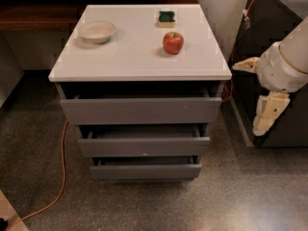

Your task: Place apple into top drawer

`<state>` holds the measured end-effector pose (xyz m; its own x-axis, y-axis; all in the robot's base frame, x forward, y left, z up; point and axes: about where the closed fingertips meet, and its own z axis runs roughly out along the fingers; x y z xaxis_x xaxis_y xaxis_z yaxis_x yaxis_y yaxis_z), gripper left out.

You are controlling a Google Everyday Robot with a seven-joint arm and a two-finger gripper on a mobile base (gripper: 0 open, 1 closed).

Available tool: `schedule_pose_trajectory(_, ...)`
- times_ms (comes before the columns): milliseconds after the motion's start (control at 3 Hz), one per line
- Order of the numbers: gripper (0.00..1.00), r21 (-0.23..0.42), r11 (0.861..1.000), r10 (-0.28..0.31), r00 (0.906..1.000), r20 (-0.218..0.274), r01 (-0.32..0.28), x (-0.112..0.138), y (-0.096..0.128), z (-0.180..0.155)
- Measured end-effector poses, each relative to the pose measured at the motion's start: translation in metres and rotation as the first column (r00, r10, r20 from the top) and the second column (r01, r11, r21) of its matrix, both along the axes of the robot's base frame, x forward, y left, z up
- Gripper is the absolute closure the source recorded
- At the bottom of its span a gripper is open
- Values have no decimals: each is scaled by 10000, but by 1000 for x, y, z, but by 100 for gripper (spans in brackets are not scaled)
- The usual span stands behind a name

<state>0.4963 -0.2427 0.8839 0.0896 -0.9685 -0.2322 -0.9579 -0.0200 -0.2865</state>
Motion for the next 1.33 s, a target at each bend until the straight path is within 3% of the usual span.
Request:
schedule_pose_trajectory(333, 0, 133, 9981, 600, 9976, 344, -604, 14, 6, -17)
schedule_pose_trajectory(1000, 0, -185, 9976, 676, 9958, 620, -666, 18, 1, -25)
schedule_pose_trajectory(1333, 0, -413, 9936, 1084, 9903, 865, -1052, 31, 3, -48)
